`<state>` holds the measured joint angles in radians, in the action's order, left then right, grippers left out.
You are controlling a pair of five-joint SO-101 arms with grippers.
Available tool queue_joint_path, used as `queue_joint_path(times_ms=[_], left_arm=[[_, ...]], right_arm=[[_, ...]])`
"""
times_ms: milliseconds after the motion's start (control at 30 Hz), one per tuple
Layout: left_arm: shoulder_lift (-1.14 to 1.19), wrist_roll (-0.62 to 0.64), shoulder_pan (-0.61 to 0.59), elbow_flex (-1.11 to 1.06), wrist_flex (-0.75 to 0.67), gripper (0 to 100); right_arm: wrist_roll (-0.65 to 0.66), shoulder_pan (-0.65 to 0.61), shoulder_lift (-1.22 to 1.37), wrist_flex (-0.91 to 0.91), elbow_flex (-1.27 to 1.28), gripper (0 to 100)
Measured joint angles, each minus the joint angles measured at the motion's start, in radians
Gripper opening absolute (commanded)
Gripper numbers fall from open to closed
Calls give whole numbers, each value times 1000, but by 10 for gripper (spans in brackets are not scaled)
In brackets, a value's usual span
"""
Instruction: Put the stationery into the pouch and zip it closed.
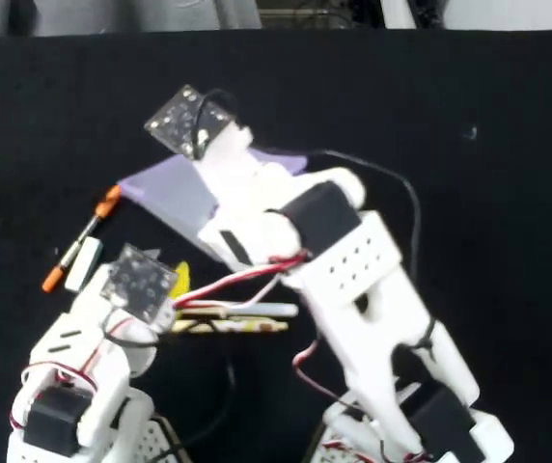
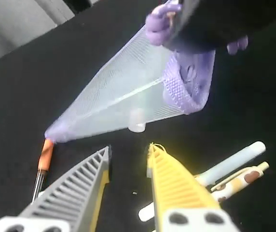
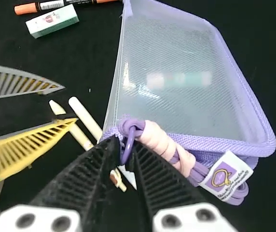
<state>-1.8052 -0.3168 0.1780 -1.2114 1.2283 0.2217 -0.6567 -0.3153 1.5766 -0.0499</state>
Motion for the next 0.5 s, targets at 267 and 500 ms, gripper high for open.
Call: queue_joint_path(times_ms=[267,500], left_arm=[[0,126,-238,0,-18,141],[0,135,-287,-138,-89,141]], right_arm=[[-60,0,0,-261,167,11],[-130,58,25,-479,295,11]])
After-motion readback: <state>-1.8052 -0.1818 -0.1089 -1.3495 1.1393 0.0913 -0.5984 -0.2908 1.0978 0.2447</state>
